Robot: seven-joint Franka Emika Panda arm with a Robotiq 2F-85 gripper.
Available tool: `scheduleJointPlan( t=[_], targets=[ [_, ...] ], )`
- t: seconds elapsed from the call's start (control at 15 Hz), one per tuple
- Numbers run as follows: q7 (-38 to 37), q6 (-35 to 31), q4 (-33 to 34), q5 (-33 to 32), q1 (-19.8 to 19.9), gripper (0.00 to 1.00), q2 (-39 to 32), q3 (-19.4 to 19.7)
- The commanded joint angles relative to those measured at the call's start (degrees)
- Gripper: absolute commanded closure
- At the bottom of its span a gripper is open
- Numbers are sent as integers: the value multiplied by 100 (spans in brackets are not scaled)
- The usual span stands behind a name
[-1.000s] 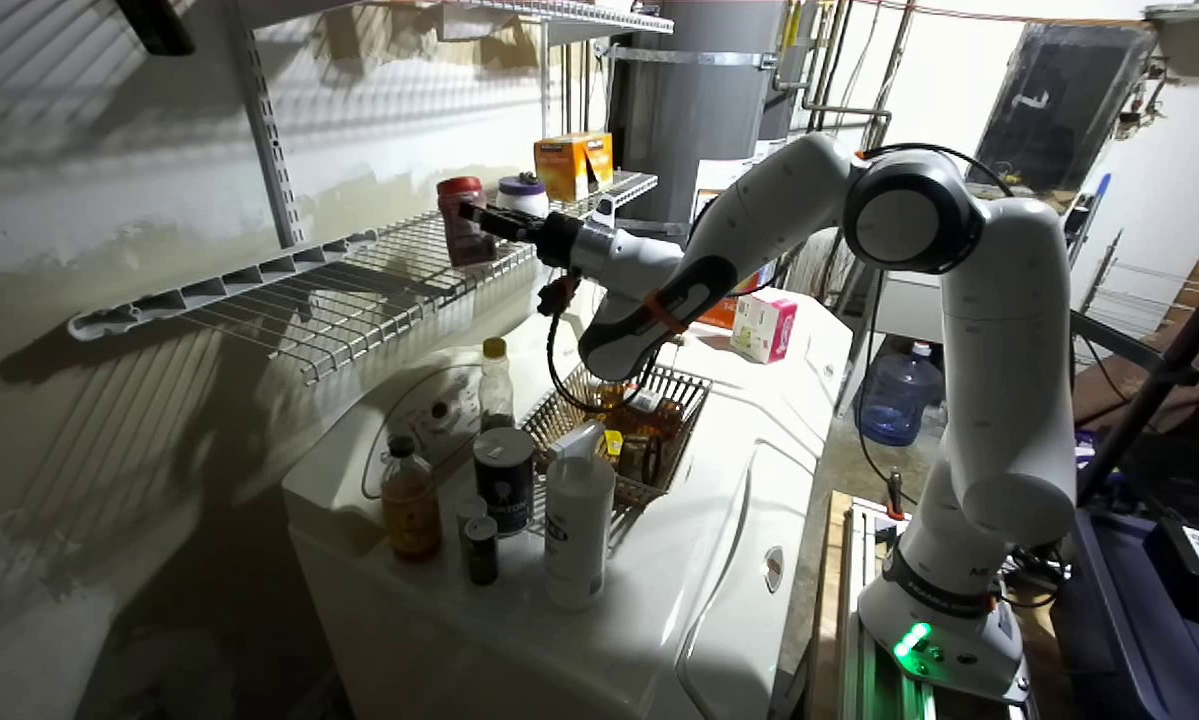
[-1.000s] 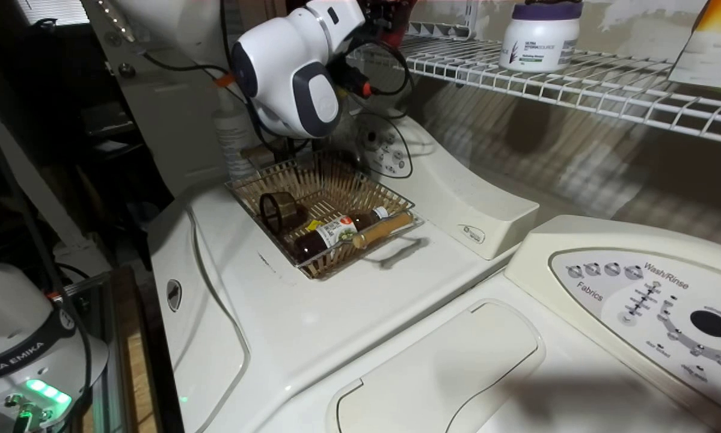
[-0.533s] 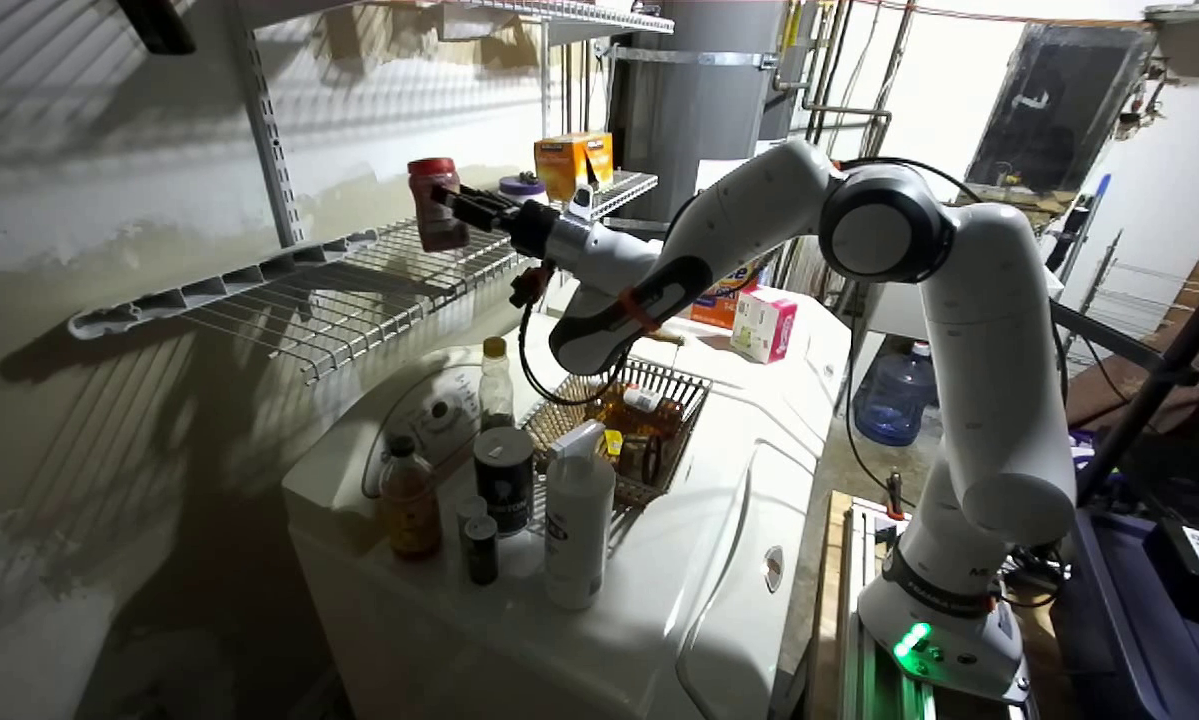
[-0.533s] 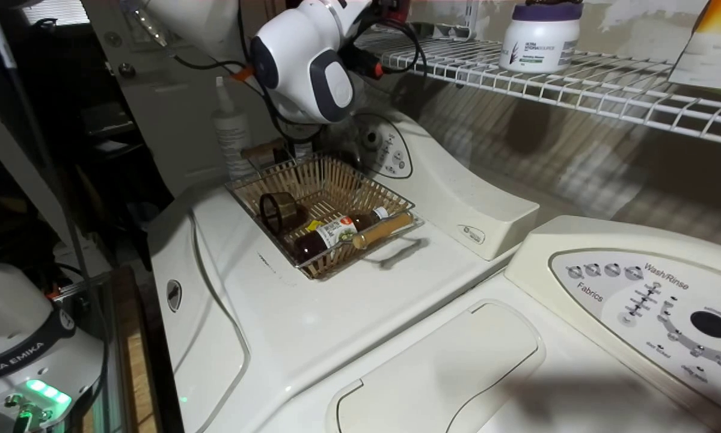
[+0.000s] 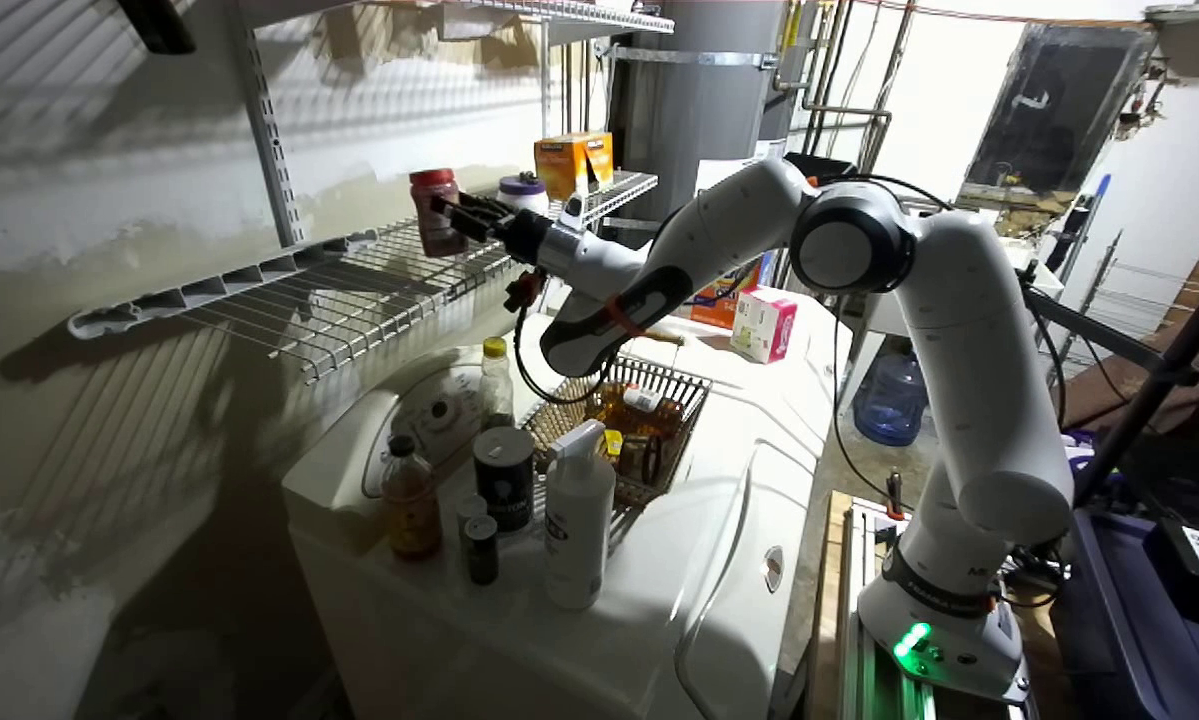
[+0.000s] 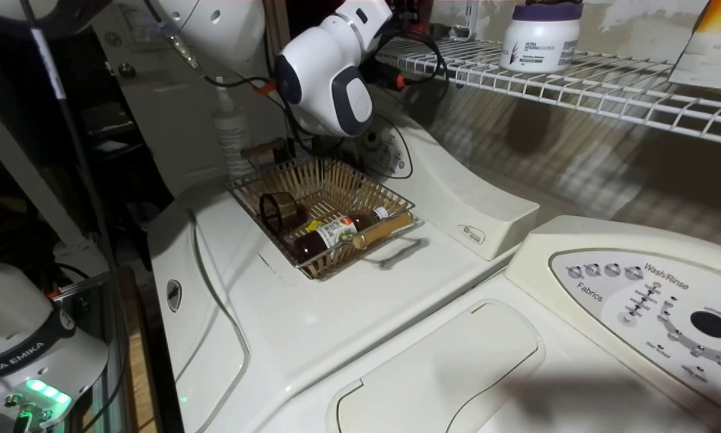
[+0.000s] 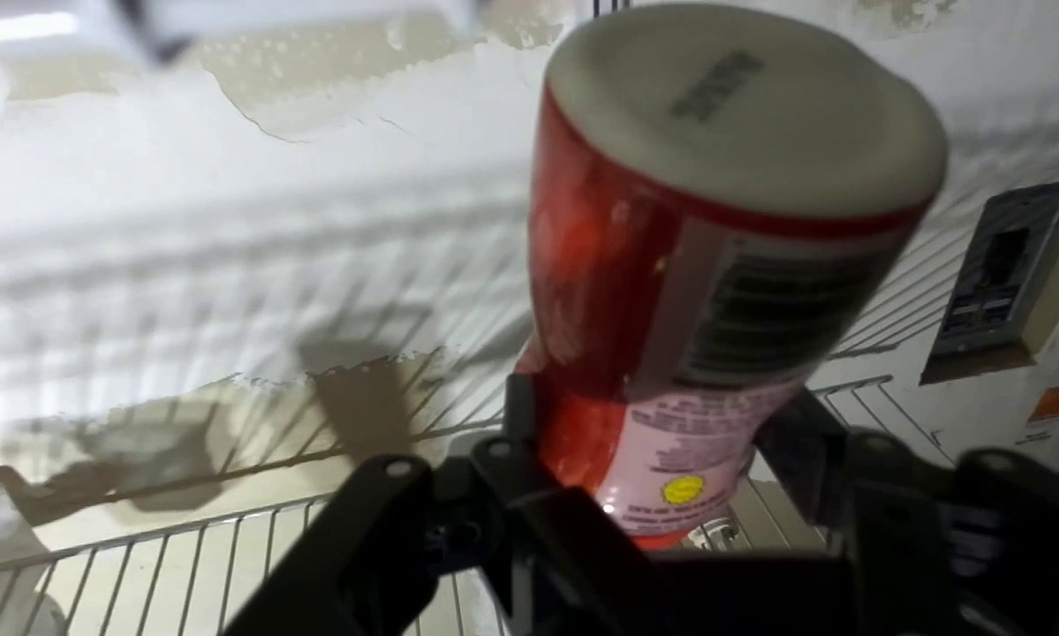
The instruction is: Place the container on the left side of the bottom shelf upright.
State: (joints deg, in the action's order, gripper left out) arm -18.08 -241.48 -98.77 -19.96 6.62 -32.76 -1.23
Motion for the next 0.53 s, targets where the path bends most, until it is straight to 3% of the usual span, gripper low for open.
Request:
scheduleJointPlan(
  t=[0.0, 0.4, 0.47],
  targets=[
    [295, -182, 463, -103, 300, 61, -327, -274],
    [663, -165, 495, -143, 548, 61, -475, -466],
    [741, -22, 660, -201, 679, 61, -519, -655]
  ],
)
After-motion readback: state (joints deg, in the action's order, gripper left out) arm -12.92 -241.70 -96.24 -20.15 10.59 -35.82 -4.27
